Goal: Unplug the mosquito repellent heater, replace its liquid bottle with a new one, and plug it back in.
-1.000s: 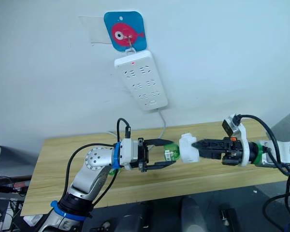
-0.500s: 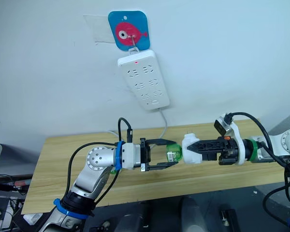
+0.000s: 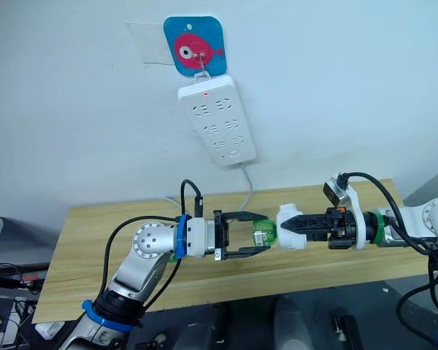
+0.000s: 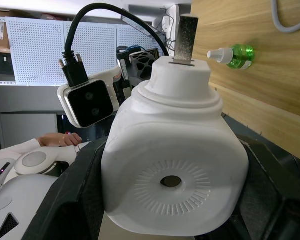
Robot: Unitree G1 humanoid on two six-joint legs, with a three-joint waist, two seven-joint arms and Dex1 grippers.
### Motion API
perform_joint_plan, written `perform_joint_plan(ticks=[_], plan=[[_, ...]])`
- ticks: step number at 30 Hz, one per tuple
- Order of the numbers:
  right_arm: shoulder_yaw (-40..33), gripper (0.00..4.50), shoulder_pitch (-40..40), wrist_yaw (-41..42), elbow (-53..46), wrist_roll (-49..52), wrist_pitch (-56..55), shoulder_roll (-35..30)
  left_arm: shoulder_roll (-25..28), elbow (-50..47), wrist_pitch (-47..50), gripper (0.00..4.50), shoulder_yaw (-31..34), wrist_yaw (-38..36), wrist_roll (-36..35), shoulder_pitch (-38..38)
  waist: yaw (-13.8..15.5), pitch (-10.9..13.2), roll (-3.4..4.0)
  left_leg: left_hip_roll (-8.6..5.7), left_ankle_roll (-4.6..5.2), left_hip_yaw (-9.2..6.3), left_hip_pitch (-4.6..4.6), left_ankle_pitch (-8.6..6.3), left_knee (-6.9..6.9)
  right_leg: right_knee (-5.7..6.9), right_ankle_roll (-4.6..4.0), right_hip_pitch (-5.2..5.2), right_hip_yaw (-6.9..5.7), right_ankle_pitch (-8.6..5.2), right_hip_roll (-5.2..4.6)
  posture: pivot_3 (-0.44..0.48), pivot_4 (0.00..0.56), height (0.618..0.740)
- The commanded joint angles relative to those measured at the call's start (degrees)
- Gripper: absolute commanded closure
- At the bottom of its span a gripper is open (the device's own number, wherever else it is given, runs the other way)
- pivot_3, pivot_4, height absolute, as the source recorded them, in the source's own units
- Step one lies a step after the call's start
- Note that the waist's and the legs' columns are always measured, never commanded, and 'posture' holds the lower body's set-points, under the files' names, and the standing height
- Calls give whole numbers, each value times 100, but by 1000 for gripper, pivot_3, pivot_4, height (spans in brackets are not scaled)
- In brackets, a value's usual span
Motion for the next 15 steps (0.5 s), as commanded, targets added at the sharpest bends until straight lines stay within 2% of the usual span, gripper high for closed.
perform_joint_plan(ticks=[1,7,10,13,15], plan=[[-218,1482,47,18,-311,146,-69,-25,1,-95,66,2228,-36,10,-74,-21,0,0,0,0,0,0,0,0,1,0,0,0,0,0,0,-147,273,740],[-367,1482,95,-242,-650,146,-363,14,100,-645,2121,2228,89,216,-1019,19,-8,0,0,0,1,-2,0,0,4,4,0,0,0,0,1,-149,277,740],[-432,1482,118,-25,-1144,85,-271,-78,335,-931,5450,2228,559,927,-3364,-294,-19,3,1,0,1,-4,0,-1,5,7,2,-1,-1,-1,2,-149,279,740],[-438,1482,193,-14,-1347,81,-343,-86,304,-412,7657,2228,1090,1987,-5365,-700,-45,6,1,0,2,-14,1,-1,11,16,7,-1,-6,-4,8,-148,269,740],[-438,1482,185,-6,-1365,35,-384,-80,272,147,8640,2228,1321,2485,-6184,-947,-45,7,0,-2,2,-14,3,-1,16,19,9,1,-9,-4,15,-148,269,740]])
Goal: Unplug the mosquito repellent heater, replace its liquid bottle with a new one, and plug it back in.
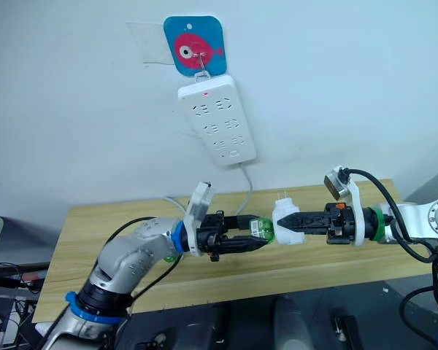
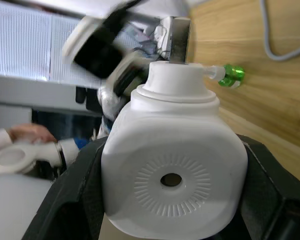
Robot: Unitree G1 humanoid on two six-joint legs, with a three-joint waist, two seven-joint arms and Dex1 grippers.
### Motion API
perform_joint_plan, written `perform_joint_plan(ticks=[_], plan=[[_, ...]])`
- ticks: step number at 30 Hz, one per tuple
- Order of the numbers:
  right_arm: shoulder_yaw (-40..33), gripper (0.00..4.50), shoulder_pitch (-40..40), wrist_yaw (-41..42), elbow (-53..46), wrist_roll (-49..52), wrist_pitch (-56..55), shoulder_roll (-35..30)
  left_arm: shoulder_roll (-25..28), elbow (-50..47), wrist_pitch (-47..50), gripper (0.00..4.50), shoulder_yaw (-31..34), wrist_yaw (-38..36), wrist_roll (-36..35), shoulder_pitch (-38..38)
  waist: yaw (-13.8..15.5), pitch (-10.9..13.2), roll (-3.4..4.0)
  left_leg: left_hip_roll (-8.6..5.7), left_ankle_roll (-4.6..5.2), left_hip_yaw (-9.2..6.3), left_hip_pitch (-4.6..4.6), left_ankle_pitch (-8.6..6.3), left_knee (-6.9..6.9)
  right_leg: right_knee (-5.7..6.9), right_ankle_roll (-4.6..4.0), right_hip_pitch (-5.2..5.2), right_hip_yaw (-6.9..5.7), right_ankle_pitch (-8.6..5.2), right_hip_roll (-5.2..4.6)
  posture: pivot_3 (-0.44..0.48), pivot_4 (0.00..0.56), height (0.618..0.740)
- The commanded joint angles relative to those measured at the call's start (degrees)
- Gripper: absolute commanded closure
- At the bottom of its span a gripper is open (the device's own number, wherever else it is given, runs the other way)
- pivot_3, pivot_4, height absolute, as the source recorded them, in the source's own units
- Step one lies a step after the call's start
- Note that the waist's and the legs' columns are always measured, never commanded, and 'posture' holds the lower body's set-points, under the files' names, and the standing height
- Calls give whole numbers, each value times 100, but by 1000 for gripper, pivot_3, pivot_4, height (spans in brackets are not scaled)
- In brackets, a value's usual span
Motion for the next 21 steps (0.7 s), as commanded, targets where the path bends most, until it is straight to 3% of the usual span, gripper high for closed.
perform_joint_plan(ticks=[1,3,6,13,15,21], plan=[[13,1482,7,157,-481,56,45,37,-85,896,1669,2228,553,1215,-1461,-341,-1,0,0,-1,0,2,0,0,2,2,1,0,1,0,4,-152,271,740],[36,1482,-6,143,-491,58,12,40,-150,1532,2169,2228,733,1651,-2091,-540,2,0,-1,-2,0,6,2,0,2,9,-1,-1,3,1,10,-157,266,740],[44,1482,1,134,-514,85,-26,37,-198,1822,2533,2228,801,1941,-2416,-676,-2,0,-1,0,-1,9,3,0,3,13,-4,-4,10,4,3,-158,263,740],[67,1482,147,25,-568,223,-154,-7,-344,1564,2603,107,893,2108,-2424,-637,27,0,0,-4,-2,15,4,0,3,11,-7,-6,18,6,-12,-158,258,740],[31,1482,242,48,-599,223,-201,-4,-376,1488,2541,46,989,2289,-2551,-575,32,0,0,-6,-2,15,3,0,2,9,-6,-6,18,6,-14,-154,249,740],[-66,1482,301,238,-257,224,-155,-27,107,117,1920,46,1192,1864,-1723,-336,37,-2,2,-5,-3,18,4,1,2,10,-7,-7,21,6,-15,-126,239,740]])
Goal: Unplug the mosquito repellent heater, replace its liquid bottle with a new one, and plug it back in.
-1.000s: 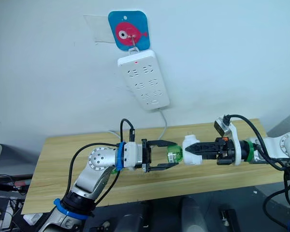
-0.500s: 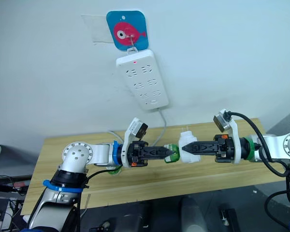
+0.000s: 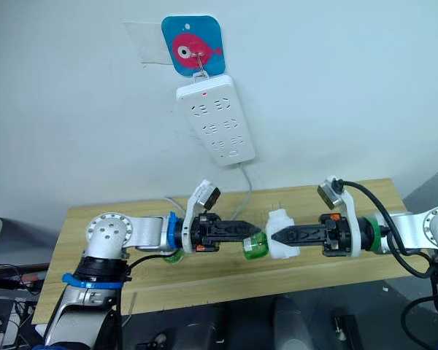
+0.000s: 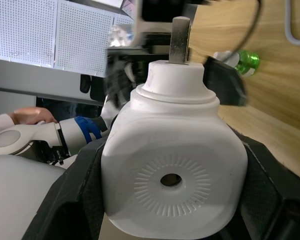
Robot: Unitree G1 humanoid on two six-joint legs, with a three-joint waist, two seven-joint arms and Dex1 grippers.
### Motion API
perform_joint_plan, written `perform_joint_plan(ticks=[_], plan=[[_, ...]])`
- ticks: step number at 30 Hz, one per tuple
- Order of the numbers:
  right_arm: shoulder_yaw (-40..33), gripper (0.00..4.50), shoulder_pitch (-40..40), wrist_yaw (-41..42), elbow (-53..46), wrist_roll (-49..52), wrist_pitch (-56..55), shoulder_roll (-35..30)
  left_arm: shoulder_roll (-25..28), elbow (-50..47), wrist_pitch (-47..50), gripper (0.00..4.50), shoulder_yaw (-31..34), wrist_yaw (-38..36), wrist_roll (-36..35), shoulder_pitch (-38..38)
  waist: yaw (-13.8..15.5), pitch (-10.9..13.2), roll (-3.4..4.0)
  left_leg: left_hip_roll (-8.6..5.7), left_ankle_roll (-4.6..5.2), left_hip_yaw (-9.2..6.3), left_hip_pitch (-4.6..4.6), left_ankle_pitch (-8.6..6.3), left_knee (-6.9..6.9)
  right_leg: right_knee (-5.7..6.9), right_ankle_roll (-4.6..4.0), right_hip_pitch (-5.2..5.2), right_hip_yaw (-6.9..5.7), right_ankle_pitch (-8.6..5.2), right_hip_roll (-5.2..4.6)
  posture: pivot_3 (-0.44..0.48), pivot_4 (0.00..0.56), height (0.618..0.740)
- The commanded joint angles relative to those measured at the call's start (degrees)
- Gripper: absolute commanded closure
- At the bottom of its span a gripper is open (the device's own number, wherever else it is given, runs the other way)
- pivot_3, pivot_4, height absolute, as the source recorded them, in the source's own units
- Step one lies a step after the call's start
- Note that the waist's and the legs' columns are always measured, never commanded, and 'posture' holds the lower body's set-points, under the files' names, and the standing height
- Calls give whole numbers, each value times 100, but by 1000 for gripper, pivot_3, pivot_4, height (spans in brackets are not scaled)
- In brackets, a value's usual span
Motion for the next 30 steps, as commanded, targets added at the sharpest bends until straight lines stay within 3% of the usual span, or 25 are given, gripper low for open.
perform_joint_plan(ticks=[1,2,5,6,8,10,15,21,30], plan=[[-204,1482,-54,239,226,200,44,-63,382,-888,-601,46,381,-322,472,185,2,-1,1,0,0,2,1,0,0,0,0,2,1,0,0,-126,239,740],[-196,1482,-76,254,293,200,67,-67,747,-1533,-1088,46,395,-818,948,394,1,-1,2,1,0,5,1,0,-1,-2,-1,1,3,1,0,-118,238,740],[-169,1482,-62,266,403,200,116,-84,1088,-2617,-1877,46,523,-1272,1483,765,10,-2,3,11,-2,14,-1,0,-11,-4,-9,-10,8,5,5,-93,237,740],[-162,1482,-55,268,439,200,131,-88,1170,-2853,-2323,46,393,-1513,1906,902,49,-2,4,9,-3,12,0,1,-9,-3,-9,-9,6,5,4,-93,237,740],[-130,1482,-84,239,606,200,159,-64,1363,-3283,-3984,46,-49,-2250,3413,1322,135,-3,5,8,-2,11,-1,0,-8,-14,-10,-1,2,5,3,-75,237,740],[-89,1482,-144,196,757,200,180,-24,1318,-3236,-5704,46,-401,-2651,4776,1660,199,-3,5,8,-3,16,-1,0,-7,-31,-10,4,4,13,2,-67,240,740],[-28,1482,-356,154,963,200,270,106,886,-2285,-9260,46,-1022,-3283,6718,2096,337,-6,10,28,0,22,-19,-1,-5,-103,-6,15,4,58,2,-68,244,740],[-42,1482,-552,191,919,200,380,278,373,-1125,-11328,46,-1431,-3218,7606,1896,384,-5,9,25,1,15,-40,-1,0,-109,3,4,-1,65,-4,-84,251,740],[-11,1482,-622,196,831,200,447,298,32,11,-12350,46,-1535,-2606,8285,1214,301,-5,9,26,2,12,-40,-1,3,-99,8,4,-9,68,-2,-101,270,740]])
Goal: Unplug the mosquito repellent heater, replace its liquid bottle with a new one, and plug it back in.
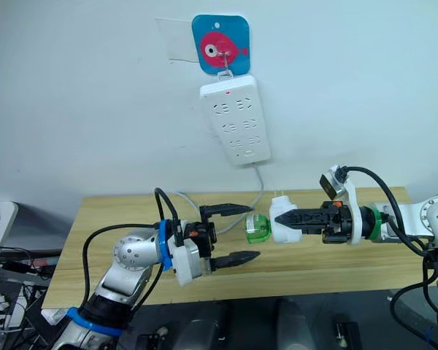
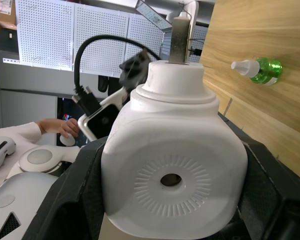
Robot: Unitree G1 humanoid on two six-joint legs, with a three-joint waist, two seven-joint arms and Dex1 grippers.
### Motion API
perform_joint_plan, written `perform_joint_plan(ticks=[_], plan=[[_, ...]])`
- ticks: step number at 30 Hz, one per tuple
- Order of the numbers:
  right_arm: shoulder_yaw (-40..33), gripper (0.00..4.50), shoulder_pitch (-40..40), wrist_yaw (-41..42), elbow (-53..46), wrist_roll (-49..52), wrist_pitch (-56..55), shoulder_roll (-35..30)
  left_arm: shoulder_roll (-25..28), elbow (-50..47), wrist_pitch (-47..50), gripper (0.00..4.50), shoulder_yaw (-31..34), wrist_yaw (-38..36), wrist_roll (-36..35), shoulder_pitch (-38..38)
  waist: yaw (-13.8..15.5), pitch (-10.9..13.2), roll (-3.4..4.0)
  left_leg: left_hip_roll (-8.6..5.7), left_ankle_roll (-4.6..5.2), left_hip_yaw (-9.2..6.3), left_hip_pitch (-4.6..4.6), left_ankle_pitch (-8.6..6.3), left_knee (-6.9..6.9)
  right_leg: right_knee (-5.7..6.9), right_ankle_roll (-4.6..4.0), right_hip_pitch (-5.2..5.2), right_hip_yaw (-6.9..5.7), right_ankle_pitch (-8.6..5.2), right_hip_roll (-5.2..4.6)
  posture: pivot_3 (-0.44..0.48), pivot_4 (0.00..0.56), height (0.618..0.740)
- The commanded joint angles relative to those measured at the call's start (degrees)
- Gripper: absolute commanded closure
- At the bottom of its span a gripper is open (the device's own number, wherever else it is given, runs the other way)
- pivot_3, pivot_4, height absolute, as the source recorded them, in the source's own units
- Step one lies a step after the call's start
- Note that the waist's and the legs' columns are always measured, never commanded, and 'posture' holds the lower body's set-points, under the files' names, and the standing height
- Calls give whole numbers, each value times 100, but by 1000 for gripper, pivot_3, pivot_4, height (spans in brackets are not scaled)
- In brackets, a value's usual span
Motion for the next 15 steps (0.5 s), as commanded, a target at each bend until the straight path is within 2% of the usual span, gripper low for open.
perform_joint_plan(ticks=[1,5,8,13,15], plan=[[-49,1482,-89,96,-115,194,39,-26,-26,46,-346,46,-58,239,82,-128,-23,0,0,0,0,0,0,0,0,1,2,-1,-2,1,0,-105,271,740],[-54,1482,-84,70,-113,194,10,-3,-27,51,-458,46,-137,372,68,-176,-44,0,0,0,0,1,1,0,-1,4,3,-2,-3,3,2,-108,275,740],[-47,1482,-118,47,-97,194,-8,38,-49,122,-484,670,-206,449,103,-265,-42,0,0,0,0,0,1,0,0,6,3,-2,-3,3,2,-115,280,740],[-61,1482,-120,65,-104,194,3,29,-39,156,-492,2200,-304,483,29,-329,-47,0,0,-1,1,1,2,0,1,5,5,-2,-7,4,3,-120,281,740],[-63,1482,-92,64,-129,194,6,2,1,109,-418,2243,-363,415,-121,-309,-47,0,0,-1,1,0,2,0,0,6,4,-2,-5,4,3,-122,280,740]])
